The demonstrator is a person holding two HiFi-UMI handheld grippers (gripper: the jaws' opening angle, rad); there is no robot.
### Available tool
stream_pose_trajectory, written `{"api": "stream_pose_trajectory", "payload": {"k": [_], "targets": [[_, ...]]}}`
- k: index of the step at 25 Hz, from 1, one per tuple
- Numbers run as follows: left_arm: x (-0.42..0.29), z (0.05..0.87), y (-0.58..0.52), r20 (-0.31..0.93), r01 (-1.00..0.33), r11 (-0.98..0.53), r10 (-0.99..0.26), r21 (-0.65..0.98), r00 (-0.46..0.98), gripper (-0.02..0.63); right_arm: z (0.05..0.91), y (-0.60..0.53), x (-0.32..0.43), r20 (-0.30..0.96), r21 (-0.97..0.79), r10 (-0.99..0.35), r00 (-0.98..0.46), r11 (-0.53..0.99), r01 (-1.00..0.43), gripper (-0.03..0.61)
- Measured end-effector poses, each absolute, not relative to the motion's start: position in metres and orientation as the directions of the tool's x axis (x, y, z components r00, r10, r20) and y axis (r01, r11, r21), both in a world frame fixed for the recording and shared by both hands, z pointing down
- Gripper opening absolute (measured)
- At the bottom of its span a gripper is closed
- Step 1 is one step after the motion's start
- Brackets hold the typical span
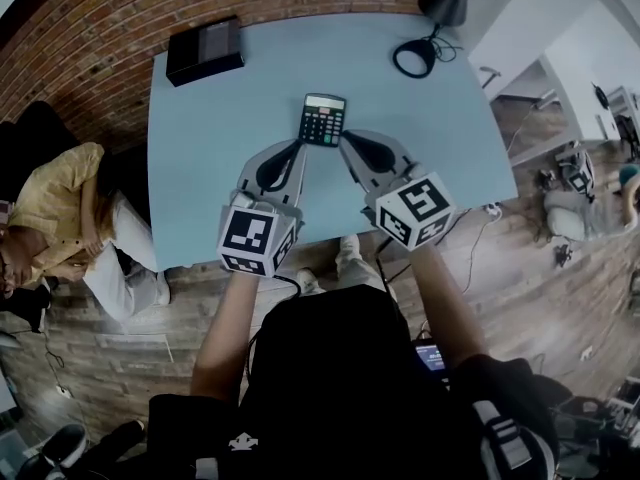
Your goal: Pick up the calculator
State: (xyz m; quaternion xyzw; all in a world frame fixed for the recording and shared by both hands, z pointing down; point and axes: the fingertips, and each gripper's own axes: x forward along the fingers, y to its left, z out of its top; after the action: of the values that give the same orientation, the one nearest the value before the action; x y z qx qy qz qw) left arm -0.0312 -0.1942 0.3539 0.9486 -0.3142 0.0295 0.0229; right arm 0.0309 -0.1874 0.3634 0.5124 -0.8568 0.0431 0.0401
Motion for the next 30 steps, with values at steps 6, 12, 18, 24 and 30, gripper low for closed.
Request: {"api": "stream_pose_trajectory", "payload": {"k": [6,12,18,24,30], "targets": [[-0.015,0.356,-0.216,0.087,-0.638,-0.769,-0.634,0.028,0.768,0.009,0.371,-0.214,0.051,0.129,-0.059,-0.857,-0.499,0.496,-0.867,0.002],[-0.003,0.360,-0.241,0.095,-0.673,-0.739,-0.668,0.029,0.738,0.008,0.380,-0.245,0.068,0.143,-0.083,-0.834,-0.533,0.527,-0.846,0.002],[0.003,0.363,-0.262,0.100,-0.708,-0.705,-0.702,0.036,0.705,0.008,0.394,-0.274,0.081,0.171,-0.105,-0.809,-0.562,0.552,-0.827,0.002],[0.008,0.376,-0.276,0.127,-0.738,-0.672,-0.729,0.053,0.673,0.008,0.423,-0.303,0.097,0.223,-0.142,-0.790,-0.571,0.553,-0.821,0.003],[0.009,0.385,-0.291,0.169,-0.770,-0.636,-0.755,0.048,0.634,0.009,0.457,-0.335,0.115,0.272,-0.186,-0.777,-0.567,0.536,-0.823,0.003]]}}
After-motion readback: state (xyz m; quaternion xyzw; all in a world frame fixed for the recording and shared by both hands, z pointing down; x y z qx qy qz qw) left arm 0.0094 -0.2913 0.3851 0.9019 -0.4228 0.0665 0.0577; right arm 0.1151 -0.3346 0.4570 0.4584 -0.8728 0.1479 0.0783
